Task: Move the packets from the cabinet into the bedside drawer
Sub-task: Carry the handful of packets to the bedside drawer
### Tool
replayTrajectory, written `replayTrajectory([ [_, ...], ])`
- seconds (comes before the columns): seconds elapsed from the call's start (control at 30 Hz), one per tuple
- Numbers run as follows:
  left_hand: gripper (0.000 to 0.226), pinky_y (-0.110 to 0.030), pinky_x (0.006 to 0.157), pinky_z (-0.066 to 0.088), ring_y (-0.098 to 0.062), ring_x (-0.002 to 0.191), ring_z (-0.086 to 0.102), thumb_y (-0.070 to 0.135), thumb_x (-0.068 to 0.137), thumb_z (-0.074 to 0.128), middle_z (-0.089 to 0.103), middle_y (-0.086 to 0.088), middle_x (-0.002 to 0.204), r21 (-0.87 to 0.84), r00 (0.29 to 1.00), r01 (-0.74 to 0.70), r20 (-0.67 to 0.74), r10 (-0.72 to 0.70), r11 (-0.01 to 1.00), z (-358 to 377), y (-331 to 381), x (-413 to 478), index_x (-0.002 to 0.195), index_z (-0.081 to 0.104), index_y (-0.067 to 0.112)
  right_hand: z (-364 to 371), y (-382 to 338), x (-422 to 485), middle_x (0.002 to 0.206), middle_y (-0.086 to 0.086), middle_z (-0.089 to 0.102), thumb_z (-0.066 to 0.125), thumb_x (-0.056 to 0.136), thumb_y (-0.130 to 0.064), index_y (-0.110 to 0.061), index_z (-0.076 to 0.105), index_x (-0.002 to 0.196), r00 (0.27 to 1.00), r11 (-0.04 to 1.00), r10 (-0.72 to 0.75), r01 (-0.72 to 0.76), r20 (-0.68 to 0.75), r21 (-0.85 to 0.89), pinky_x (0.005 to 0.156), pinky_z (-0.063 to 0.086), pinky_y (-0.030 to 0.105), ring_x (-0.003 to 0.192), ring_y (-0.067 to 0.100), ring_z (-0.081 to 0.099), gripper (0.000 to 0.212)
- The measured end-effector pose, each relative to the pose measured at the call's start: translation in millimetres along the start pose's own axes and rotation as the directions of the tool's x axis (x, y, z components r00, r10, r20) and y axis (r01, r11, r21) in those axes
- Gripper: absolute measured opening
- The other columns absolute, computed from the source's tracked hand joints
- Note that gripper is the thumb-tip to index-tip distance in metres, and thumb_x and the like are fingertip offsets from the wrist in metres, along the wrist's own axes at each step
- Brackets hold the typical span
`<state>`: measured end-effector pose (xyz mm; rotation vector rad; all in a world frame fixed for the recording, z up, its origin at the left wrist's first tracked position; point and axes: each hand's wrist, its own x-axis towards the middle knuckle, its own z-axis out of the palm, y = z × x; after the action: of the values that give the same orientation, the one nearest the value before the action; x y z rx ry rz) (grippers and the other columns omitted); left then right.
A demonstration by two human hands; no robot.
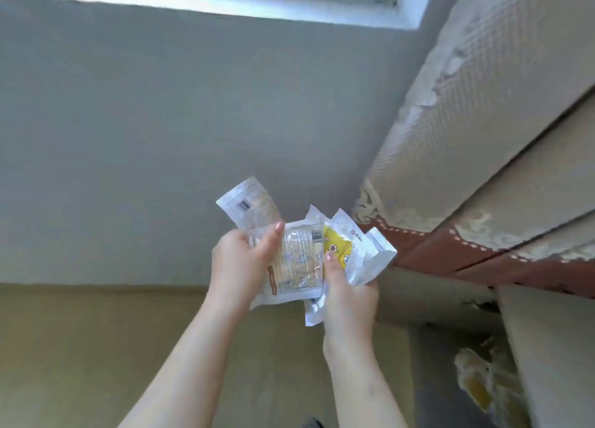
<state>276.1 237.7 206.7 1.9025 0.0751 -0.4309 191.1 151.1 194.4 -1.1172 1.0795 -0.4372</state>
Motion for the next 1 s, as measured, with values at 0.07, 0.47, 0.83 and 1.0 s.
replayTrajectory([
  [0.07, 0.036, -0.049, 0.078, 0.056, -0.028, 0.080, 0.070, 0.044, 0.079, 0.071, 0.073, -0.009, 0.081, -0.125, 0.991, 0.029, -0.130, -0.045, 0.992, -47, 14, 0, 0.080, 0.068, 0.008, 42, -15, -24, 0.090, -0.006, 0.071, 0.064, 0.088, -0.014, -0.019, 0.064, 0.102, 0.991, 0.997, -0.070, 0.074, 0.114, -0.035, 0.074, 0.054, 0.031, 0.086, 0.012, 0.068, 0.015],
  [0.47, 0.026, -0.045, 0.071, 0.058, -0.029, 0.075, 0.068, 0.030, 0.079, 0.072, 0.068, -0.007, 0.074, -0.484, 0.585, -0.221, -0.761, -0.282, 0.847, -398, -8, -57, 0.069, 0.059, 0.011, 289, 3, -267, 0.103, -0.013, 0.068, 0.064, 0.087, -0.024, -0.026, 0.058, 0.115, 0.681, 0.938, -0.284, 0.342, 0.674, 0.050, 0.088, 0.051, 0.032, 0.098, 0.005, 0.064, 0.029],
  [0.83, 0.021, -0.026, 0.052, 0.037, -0.016, 0.057, 0.048, 0.025, 0.087, 0.064, 0.052, -0.001, 0.066, -0.423, 0.288, -0.382, -0.899, -0.329, 0.822, -635, -54, -149, 0.074, 0.057, 0.011, 434, 74, -499, 0.094, -0.038, 0.060, 0.061, 0.088, -0.034, -0.055, 0.054, 0.107, 0.215, 0.888, -0.192, 0.453, 0.958, 0.076, 0.078, 0.051, 0.017, 0.093, -0.015, 0.055, 0.029],
  [1.0, 0.018, -0.025, 0.054, 0.038, -0.016, 0.060, 0.050, 0.025, 0.089, 0.061, 0.053, -0.003, 0.069, -0.441, 0.253, -0.418, -0.896, -0.364, 0.794, -714, -88, -169, 0.075, 0.059, 0.014, 495, 111, -569, 0.076, -0.051, 0.052, 0.053, 0.090, -0.012, -0.050, 0.050, 0.113, 0.009, 0.856, -0.127, 0.506, 0.992, 0.105, 0.061, 0.039, 0.000, 0.075, -0.027, 0.050, 0.044],
])
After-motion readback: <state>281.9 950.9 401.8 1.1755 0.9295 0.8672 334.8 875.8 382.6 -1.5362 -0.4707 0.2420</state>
